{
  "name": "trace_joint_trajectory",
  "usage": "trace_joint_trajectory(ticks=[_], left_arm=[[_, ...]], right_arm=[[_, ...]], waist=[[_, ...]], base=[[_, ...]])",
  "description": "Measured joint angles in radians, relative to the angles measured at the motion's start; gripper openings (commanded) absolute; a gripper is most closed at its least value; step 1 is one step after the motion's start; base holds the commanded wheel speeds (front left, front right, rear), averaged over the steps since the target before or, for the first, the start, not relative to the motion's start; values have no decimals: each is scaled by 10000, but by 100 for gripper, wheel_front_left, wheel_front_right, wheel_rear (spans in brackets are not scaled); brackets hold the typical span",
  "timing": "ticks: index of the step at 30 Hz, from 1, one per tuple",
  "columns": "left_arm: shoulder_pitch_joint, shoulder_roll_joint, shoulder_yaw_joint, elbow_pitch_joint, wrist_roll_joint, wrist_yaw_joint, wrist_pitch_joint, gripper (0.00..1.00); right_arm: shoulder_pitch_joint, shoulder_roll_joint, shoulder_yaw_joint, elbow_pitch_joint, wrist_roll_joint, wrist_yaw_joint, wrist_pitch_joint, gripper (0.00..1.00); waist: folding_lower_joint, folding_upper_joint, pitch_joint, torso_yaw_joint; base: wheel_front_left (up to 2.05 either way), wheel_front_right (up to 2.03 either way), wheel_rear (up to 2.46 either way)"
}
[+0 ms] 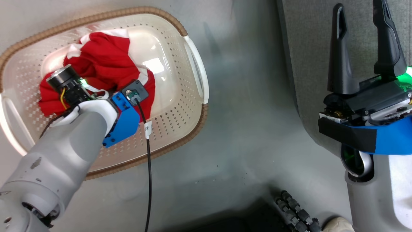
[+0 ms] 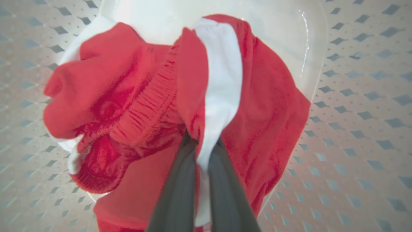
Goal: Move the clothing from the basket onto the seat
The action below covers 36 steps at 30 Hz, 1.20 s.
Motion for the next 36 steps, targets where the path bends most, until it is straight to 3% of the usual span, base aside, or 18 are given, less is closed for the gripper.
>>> trace_joint_trajectory(ticks=[10,24,31,36], left_arm=[[243,-631,88,-247,-1354,0,-1419,0],[1222,-1183,67,-520,-2892,0,-3010,0],[1643,-1220,157,-1064,-3388,0,-3172,0],[1854,-997,796,-1937,-3388,0,-3187,0]], right_arm=[[146,2,-148,403,-295,0,0,100],[1019,6,-232,1390,-623,0,0,100],[1852,-4,-380,1904,-694,0,0,100],[2339,-27,-439,2165,-673,0,0,100]], waist=[[-1,0,-1197,400],[-2,0,-3959,1050],[-3,1,-5536,1380],[-3,1,-6550,1623]], base=[[0,0,0],[0,0,0],[0,0,0],[0,0,0]])
